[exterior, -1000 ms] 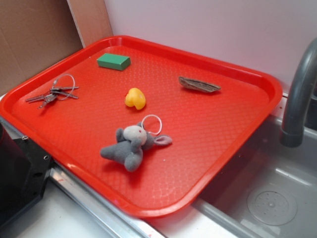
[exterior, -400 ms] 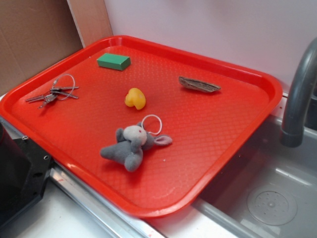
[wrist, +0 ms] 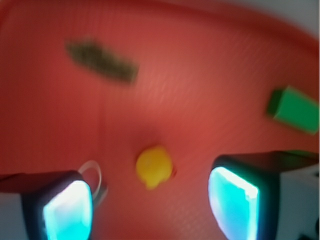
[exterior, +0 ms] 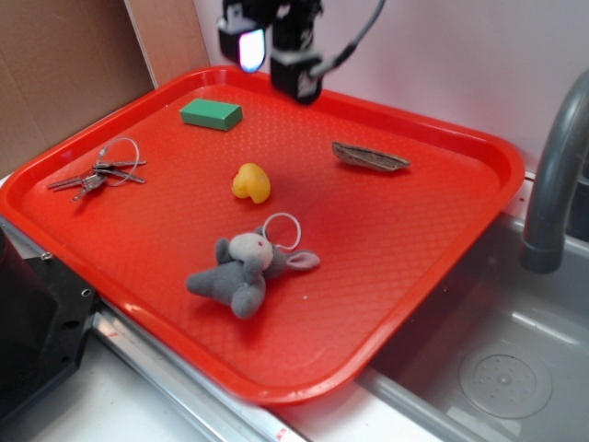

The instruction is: Grab the yellow duck.

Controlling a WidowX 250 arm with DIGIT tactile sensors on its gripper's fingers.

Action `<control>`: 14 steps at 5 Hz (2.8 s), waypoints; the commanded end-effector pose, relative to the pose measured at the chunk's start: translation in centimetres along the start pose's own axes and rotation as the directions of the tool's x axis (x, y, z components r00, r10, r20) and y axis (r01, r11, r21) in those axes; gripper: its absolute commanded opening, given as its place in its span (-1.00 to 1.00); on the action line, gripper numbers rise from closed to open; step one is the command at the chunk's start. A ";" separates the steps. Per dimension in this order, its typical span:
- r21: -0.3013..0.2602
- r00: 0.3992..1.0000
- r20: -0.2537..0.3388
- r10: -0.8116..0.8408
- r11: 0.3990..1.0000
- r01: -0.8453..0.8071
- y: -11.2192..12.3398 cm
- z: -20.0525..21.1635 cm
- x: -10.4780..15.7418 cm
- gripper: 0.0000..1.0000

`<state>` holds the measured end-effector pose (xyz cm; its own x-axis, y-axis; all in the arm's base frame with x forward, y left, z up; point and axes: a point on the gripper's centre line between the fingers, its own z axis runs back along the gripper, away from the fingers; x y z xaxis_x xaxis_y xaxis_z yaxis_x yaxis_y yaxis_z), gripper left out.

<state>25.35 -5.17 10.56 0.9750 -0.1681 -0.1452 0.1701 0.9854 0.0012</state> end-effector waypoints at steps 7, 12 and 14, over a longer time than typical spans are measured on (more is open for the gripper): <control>0.082 1.000 -0.017 0.022 0.996 -0.020 0.2 -7.5 0.0 1.00; 0.046 0.902 0.159 0.401 0.910 -0.412 5.8 3.0 -3.1 -1.00; -0.014 0.825 0.192 0.532 0.842 -0.540 9.4 12.9 -4.7 -1.00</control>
